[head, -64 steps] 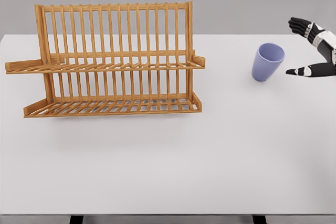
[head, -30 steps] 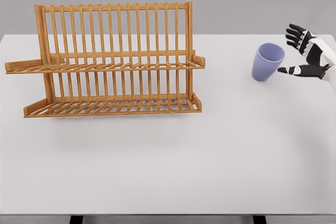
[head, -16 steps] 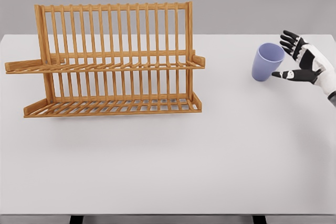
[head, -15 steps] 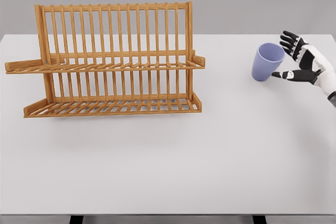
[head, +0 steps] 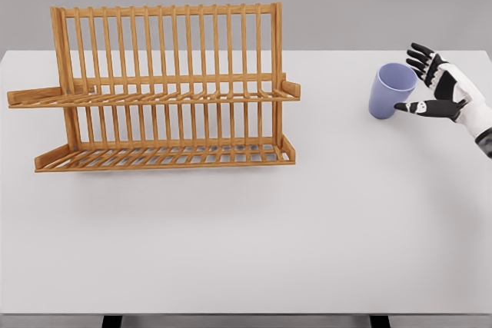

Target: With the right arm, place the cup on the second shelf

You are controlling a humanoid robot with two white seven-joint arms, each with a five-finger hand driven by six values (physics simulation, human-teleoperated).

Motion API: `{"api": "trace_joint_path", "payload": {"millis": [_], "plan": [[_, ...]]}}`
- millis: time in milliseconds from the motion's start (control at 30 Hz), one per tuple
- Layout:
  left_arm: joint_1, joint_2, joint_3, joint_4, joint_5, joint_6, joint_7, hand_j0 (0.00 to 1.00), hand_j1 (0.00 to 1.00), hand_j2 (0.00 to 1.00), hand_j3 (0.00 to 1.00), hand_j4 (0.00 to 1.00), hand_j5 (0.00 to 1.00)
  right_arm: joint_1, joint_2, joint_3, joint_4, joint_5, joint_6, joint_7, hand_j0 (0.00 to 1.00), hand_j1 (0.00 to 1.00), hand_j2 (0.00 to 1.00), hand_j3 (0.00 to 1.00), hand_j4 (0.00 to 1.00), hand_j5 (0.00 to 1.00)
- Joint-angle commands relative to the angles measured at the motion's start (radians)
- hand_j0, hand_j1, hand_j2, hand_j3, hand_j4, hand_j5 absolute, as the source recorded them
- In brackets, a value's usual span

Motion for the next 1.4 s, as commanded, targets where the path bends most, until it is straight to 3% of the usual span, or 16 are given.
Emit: {"api": "trace_joint_path", "payload": {"millis": [0, 1367], "plan": [[0.0, 0.0, 0.0, 0.0, 0.0, 0.0, 0.0, 1.0, 1.0, 1.0, 1.0, 1.0, 1.0, 0.002, 0.004, 0.0, 0.0, -0.006, 0.0, 0.0, 1.0, 1.0, 1.0, 1.0, 1.0, 1.0], [0.0, 0.0, 0.0, 0.0, 0.0, 0.0, 0.0, 1.0, 1.0, 1.0, 1.0, 1.0, 1.0, -0.023, 0.044, 0.0, 0.04, 0.028, 0.005, 0.0, 1.0, 1.0, 1.0, 1.0, 1.0, 1.0]]}}
